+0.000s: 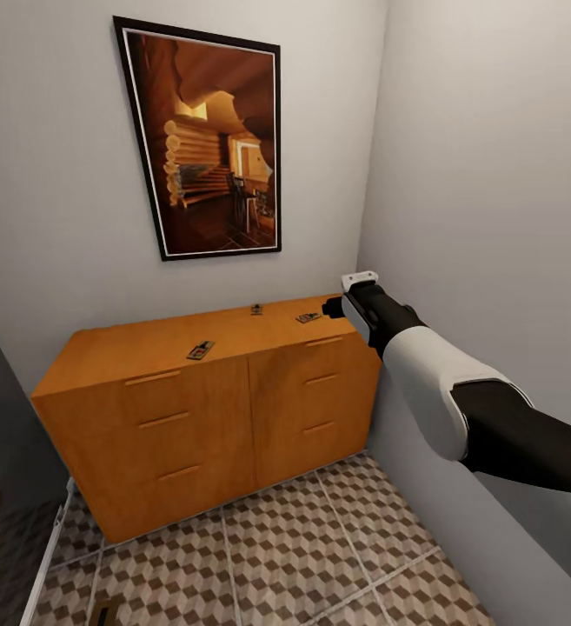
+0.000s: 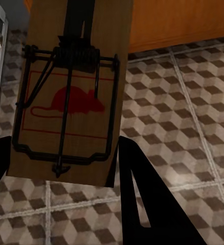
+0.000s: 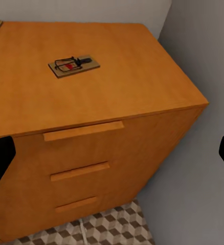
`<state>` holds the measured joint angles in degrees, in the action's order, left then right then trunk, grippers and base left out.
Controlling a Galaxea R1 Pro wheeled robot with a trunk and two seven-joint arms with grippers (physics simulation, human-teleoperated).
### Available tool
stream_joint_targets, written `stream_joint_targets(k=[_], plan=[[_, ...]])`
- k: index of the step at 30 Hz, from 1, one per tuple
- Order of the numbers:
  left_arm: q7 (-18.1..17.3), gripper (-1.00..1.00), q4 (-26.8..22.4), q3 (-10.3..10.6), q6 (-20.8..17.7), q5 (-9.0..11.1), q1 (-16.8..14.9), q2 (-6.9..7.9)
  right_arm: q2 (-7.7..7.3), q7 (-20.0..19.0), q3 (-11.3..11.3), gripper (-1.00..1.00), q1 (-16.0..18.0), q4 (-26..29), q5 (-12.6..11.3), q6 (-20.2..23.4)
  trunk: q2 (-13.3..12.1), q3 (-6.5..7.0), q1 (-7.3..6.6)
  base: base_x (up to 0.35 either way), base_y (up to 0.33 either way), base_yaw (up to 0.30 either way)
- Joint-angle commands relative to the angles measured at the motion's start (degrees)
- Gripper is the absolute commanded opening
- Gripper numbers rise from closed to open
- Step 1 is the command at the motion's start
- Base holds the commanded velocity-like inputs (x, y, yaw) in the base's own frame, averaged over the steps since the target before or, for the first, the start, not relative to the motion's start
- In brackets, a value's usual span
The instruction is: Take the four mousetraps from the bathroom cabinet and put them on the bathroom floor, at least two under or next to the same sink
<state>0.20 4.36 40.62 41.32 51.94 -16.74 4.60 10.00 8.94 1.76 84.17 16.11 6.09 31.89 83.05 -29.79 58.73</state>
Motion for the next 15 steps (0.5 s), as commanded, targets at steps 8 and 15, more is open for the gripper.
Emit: stream_joint_targets(k=[8,15], plan=[[0.33,-1.00,0.12,0.42,0.17,0.00,-0.05,-0.03,0.00,-0.06,0.17,1.00,0.03,0.06,0.50,0.37,0.03,-0.06,0.00,0.000,0.001,0.000],[0.33,-1.00,0.12,0.42,0.17,0.00,-0.05,-0.03,0.00,-0.06,0.17,1.00,0.03,0.06,0.50,0.37,0.03,-0.06,0.00,0.000,0.000,0.000]])
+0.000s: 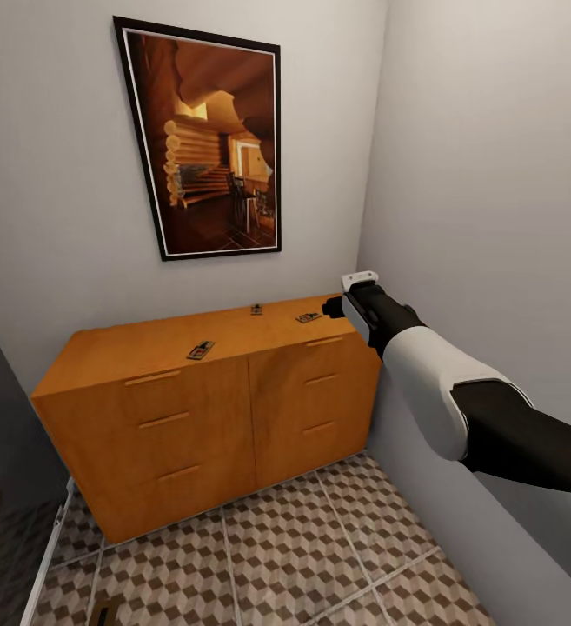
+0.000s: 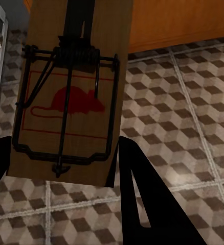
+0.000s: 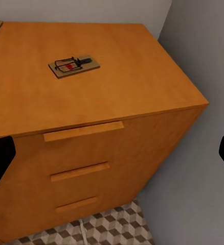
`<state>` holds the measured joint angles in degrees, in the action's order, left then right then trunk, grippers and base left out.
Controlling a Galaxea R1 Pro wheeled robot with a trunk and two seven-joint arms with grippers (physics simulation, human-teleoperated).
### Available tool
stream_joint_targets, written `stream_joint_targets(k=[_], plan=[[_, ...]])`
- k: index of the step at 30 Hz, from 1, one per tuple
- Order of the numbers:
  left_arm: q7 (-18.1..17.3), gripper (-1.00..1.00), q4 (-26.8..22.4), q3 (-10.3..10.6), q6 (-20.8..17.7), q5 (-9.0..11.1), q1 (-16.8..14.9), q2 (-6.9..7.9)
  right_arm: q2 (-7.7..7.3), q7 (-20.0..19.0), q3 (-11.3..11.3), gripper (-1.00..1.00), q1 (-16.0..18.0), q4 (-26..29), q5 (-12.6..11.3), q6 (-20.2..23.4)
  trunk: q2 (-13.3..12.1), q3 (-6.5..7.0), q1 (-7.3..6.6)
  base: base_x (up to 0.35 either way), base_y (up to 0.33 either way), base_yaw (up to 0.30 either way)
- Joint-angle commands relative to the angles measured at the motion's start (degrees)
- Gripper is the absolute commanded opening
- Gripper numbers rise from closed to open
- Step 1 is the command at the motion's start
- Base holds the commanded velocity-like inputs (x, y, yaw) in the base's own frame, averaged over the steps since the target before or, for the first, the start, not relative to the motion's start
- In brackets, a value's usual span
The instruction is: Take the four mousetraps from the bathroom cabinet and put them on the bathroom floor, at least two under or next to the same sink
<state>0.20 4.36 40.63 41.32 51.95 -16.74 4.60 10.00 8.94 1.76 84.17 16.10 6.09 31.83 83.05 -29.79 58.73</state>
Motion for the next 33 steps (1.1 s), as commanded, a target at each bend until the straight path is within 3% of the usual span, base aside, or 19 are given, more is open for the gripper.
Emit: stream_joint_targets(k=[1,33], plan=[[0.33,-1.00,0.13,0.42,0.17,0.00,-0.05,-0.03,0.00,-0.06,0.17,1.00,0.03,0.07,0.50,0.43,0.03,-0.06,0.00,0.000,0.000,0.000],[0.33,-1.00,0.13,0.42,0.17,0.00,-0.05,-0.03,0.00,-0.06,0.15,1.00,0.03,-1.76,0.59,0.25,0.03,-0.06,0.00,0.000,0.000,0.000]])
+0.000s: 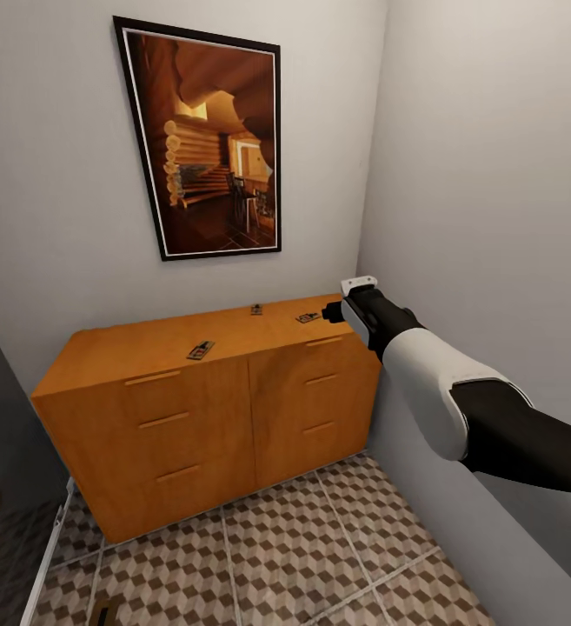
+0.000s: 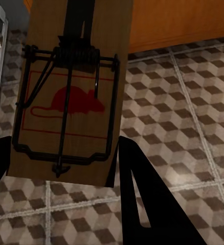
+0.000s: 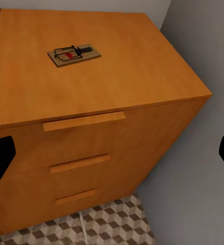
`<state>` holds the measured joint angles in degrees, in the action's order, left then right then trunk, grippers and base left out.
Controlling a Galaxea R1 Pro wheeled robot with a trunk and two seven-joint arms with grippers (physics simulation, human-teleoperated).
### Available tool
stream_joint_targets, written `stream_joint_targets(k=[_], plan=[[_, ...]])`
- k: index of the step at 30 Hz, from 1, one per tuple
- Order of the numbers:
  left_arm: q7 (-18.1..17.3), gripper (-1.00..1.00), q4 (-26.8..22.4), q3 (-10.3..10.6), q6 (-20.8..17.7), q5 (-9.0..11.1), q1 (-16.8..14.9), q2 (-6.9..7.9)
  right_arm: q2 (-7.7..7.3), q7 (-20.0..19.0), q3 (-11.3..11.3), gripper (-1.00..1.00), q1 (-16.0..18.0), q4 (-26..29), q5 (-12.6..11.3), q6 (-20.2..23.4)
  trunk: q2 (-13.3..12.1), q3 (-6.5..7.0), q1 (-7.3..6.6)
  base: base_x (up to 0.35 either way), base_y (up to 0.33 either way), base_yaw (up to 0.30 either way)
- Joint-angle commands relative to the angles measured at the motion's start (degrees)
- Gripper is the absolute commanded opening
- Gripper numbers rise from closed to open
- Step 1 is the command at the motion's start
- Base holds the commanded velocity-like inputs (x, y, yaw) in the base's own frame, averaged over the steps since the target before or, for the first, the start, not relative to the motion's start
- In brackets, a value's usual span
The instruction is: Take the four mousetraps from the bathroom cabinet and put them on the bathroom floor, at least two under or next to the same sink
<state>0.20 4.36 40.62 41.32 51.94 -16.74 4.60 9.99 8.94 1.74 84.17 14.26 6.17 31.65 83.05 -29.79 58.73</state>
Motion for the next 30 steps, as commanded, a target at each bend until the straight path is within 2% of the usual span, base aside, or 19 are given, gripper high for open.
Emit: stream_joint_targets(k=[1,30], plan=[[0.33,-1.00,0.12,0.42,0.17,0.00,-0.05,-0.03,0.01,-0.06,0.17,1.00,0.03,0.07,0.51,0.43,0.03,-0.06,0.00,0.000,0.000,0.000],[0.33,-1.00,0.12,0.42,0.17,0.00,-0.05,-0.03,0.01,-0.06,0.13,1.00,0.03,-0.02,0.51,0.43,0.03,-0.06,0.00,0.000,0.000,0.000]])
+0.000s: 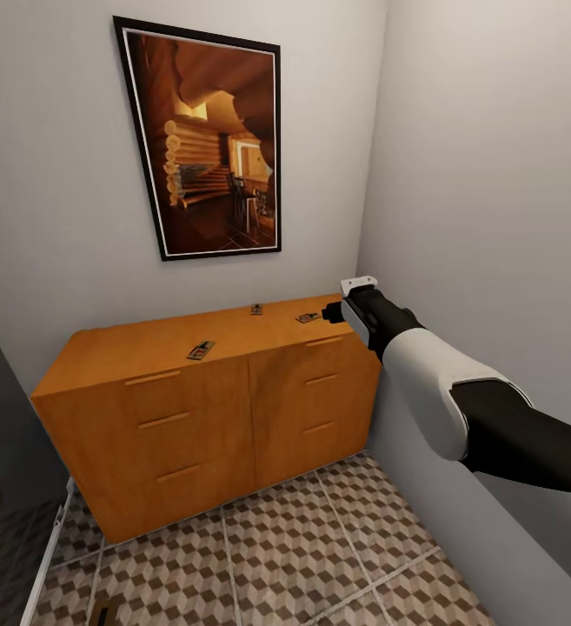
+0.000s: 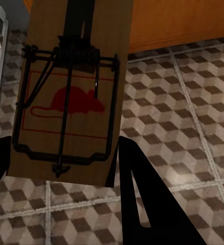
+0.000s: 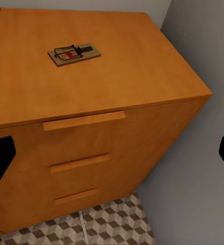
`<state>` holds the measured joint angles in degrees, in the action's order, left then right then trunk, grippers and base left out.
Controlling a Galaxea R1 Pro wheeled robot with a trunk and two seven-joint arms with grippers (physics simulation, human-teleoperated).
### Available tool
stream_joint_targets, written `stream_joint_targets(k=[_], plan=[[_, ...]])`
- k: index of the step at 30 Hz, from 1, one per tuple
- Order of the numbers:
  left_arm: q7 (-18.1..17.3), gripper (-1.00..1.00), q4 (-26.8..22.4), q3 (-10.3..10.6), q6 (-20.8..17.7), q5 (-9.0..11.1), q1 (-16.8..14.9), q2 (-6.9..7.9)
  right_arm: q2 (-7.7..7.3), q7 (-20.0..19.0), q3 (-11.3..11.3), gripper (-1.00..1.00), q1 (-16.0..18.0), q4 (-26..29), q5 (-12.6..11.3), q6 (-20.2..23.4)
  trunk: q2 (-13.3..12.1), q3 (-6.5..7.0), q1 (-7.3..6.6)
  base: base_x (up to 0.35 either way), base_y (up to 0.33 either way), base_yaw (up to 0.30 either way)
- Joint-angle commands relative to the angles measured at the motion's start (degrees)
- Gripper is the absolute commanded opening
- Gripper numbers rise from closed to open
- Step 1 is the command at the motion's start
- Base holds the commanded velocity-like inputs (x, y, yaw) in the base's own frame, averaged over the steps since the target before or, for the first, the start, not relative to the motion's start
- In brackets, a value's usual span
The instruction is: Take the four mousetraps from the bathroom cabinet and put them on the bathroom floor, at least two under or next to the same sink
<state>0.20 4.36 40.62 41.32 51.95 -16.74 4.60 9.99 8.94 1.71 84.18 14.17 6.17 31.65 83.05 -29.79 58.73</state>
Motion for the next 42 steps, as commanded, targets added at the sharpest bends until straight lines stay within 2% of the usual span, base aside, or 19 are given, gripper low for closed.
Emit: stream_joint_targets(k=[1,6,9,14,23,37,42], plan=[[0.33,-1.00,0.12,0.42,0.17,0.00,-0.05,-0.03,0.01,-0.07,0.16,1.00,0.03,0.07,0.51,0.43,0.03,-0.06,0.00,0.000,0.000,0.022],[0.33,-1.00,0.12,0.42,0.17,0.00,-0.05,0.03,0.01,0.00,0.10,1.00,0.02,0.07,0.51,0.54,0.03,-0.06,0.00,0.000,0.000,0.102],[0.39,-1.00,0.12,0.38,0.17,0.00,-0.05,0.08,-0.97,-0.10,0.12,1.00,0.02,0.01,0.46,0.58,0.03,-0.06,0.00,0.000,0.000,0.043],[0.41,-1.00,0.12,0.34,0.17,0.00,-0.05,0.20,-1.47,-0.32,0.18,1.00,0.02,-0.03,0.37,0.58,0.03,-0.06,0.00,0.000,0.000,0.013],[0.34,-1.00,0.12,0.35,0.17,0.00,-0.05,0.35,0.00,-0.40,0.22,1.00,0.02,-1.43,0.19,0.55,0.03,-0.06,0.00,0.000,0.000,0.002],[0.33,-1.00,0.12,0.46,0.17,-0.08,-0.05,0.44,0.01,-0.50,0.22,1.00,0.02,-1.54,0.16,0.48,0.03,-0.06,0.00,0.000,0.000,0.000],[0.33,-1.00,0.12,0.50,0.17,-0.09,-0.05,1.30,0.01,-0.50,0.22,1.00,0.02,-1.58,0.16,-0.30,0.03,-0.06,0.00,0.000,0.000,0.000]])
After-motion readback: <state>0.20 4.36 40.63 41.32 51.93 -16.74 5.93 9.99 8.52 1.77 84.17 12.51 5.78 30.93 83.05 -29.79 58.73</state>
